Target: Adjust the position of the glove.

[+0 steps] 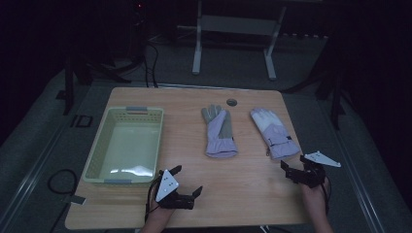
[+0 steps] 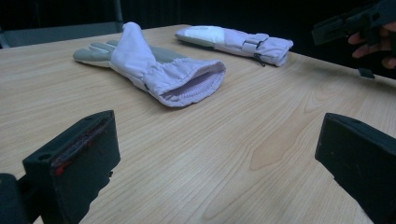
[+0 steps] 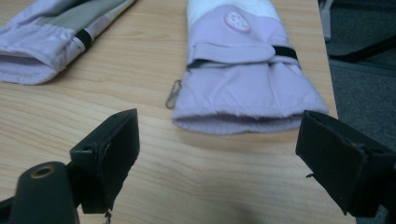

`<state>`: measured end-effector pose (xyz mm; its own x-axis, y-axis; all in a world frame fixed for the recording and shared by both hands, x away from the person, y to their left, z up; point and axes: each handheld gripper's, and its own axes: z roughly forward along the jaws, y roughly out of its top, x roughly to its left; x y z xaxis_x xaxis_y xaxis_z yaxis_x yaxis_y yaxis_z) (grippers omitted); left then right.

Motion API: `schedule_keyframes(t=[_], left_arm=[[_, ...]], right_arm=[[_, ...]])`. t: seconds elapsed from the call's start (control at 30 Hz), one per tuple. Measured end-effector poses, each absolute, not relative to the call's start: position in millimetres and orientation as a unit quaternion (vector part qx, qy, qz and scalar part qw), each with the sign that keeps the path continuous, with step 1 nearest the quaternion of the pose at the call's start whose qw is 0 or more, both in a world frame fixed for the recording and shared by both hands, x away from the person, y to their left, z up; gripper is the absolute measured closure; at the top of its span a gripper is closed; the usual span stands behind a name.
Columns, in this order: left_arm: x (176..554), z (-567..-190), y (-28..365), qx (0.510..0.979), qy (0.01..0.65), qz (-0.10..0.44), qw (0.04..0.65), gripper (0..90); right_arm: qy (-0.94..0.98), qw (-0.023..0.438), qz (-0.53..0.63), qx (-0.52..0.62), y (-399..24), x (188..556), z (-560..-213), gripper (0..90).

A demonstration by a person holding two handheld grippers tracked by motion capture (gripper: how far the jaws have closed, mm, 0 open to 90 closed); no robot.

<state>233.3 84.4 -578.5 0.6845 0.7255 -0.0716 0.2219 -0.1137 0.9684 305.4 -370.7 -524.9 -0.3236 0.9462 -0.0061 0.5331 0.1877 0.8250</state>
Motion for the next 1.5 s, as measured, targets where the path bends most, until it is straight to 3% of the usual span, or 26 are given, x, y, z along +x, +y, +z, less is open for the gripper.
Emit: schedule_keyframes(t=[0.17, 0.3, 0.4, 0.97, 1.5], left_arm=[[233, -578, 84, 0.714, 0.332, 0.218, 0.576, 0.0], [233, -578, 84, 0.714, 0.331, 0.217, 0.577, 0.0], [234, -578, 84, 0.715, 0.331, 0.217, 0.577, 0.0], [233, -578, 83, 0.717, 0.329, 0.213, 0.576, 0.0], [233, -578, 83, 0.718, 0.328, 0.215, 0.575, 0.0]], right_arm=[[0.738, 0.252, 0.382, 0.495, -367, 311, -513, 11.5], [0.733, 0.276, 0.372, 0.499, -363, 315, -506, 14.4], [0.734, 0.238, 0.381, 0.510, -364, 321, -501, 14.7], [0.727, 0.268, 0.398, 0.491, -337, 343, -456, 13.3], [0.748, 0.258, 0.397, 0.465, -302, 366, -436, 15.2]])
